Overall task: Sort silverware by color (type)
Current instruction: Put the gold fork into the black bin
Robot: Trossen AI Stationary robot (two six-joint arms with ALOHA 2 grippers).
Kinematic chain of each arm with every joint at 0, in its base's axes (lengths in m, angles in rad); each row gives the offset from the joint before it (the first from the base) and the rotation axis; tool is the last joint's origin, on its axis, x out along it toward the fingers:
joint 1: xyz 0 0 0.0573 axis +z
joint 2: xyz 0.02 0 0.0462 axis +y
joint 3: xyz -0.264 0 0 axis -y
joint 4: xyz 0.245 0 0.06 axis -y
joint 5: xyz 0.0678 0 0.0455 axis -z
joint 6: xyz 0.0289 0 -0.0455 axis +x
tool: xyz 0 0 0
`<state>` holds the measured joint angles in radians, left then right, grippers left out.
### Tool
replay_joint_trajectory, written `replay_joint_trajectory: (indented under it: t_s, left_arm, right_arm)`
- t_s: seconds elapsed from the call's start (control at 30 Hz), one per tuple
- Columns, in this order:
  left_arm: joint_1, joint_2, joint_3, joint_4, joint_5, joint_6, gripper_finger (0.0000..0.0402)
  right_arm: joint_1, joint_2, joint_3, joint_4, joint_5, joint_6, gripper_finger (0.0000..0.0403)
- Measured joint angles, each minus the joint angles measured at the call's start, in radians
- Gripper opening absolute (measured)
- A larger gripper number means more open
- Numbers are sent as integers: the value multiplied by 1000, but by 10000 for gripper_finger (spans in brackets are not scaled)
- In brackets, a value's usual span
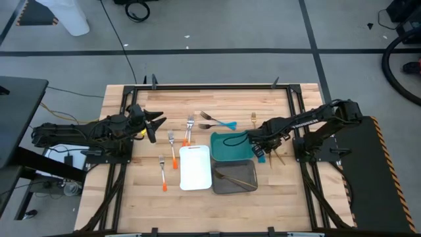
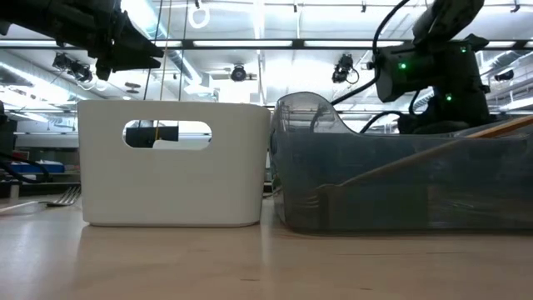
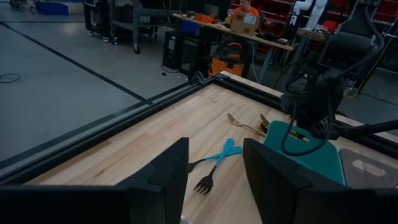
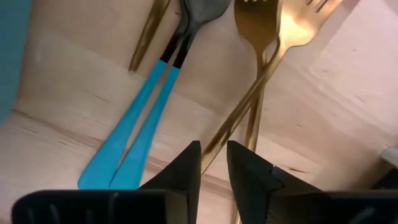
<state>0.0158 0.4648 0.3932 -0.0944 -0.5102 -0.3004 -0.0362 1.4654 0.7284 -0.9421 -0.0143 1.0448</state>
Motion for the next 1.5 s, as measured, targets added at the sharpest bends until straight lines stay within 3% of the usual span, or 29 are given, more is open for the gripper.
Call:
replay_joint_trajectory:
  t_s: [0.37,0.6,1.1,1.3,1.5]
  left_arm:
    - [0,0,0,-1,0,-1,160]
    - [0,0,0,-7,0,0,160]
    - [0,0,0,-7,0,0,160]
    - [0,0,0,-7,0,0,160]
    - [0,0,0,-7,0,0,160]
  right_arm:
    - [-9,-108,7,-24,28,7,88]
    - [-7,-187,-84,64,33,80,104]
    - [34,-192,-185,181,14,166,107]
    - [34,-194,-215,214,25,188,89]
    - [34,-192,-183,208,38,176,45]
